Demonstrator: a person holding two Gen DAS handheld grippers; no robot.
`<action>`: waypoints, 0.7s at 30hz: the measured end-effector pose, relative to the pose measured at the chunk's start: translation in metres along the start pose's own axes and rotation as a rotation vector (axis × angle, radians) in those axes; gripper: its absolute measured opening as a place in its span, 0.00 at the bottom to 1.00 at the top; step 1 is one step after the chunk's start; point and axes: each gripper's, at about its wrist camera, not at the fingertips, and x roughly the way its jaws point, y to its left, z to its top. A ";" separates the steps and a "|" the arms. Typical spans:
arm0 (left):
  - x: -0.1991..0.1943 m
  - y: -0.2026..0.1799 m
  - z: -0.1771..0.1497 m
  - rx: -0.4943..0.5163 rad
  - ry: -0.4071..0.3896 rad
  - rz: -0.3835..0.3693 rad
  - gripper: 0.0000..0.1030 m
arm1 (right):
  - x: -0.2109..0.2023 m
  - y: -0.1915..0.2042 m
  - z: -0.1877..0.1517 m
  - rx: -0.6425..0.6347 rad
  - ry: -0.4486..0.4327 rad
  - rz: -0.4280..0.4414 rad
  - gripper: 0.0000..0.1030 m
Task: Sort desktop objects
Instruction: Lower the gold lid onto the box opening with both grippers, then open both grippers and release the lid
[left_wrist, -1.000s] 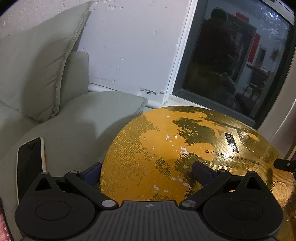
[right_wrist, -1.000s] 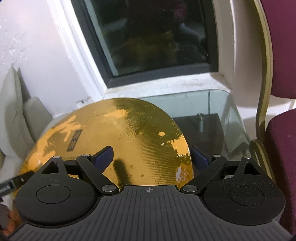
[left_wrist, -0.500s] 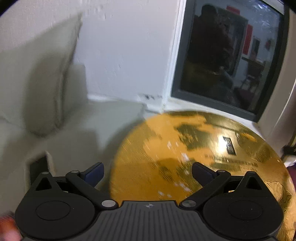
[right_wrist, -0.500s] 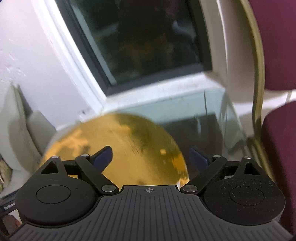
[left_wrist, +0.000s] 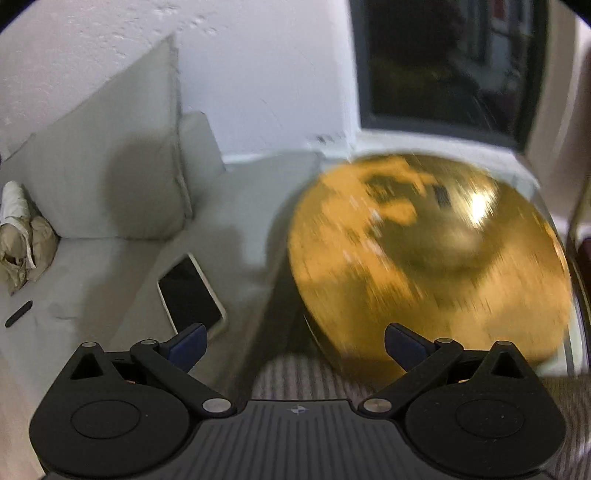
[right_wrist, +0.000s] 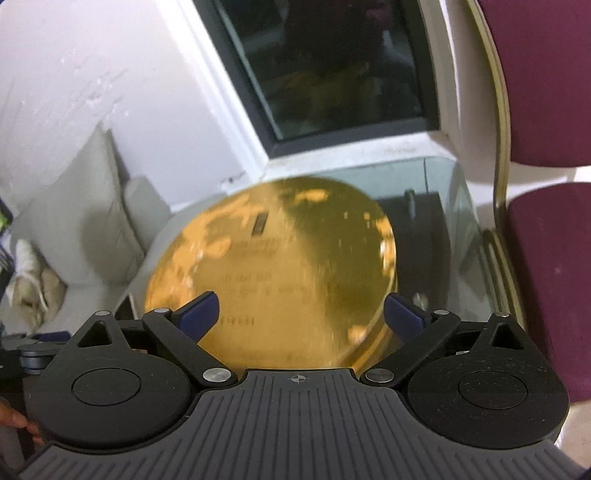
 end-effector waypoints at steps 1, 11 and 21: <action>-0.002 -0.006 -0.005 0.029 0.012 -0.004 0.99 | -0.005 0.003 -0.006 -0.010 0.008 -0.004 0.96; -0.036 -0.032 -0.021 0.159 -0.064 -0.056 0.99 | -0.037 0.020 -0.022 -0.050 -0.012 -0.040 0.96; -0.014 0.011 -0.005 0.013 0.005 0.009 0.99 | -0.035 0.007 -0.013 0.016 -0.035 -0.081 0.96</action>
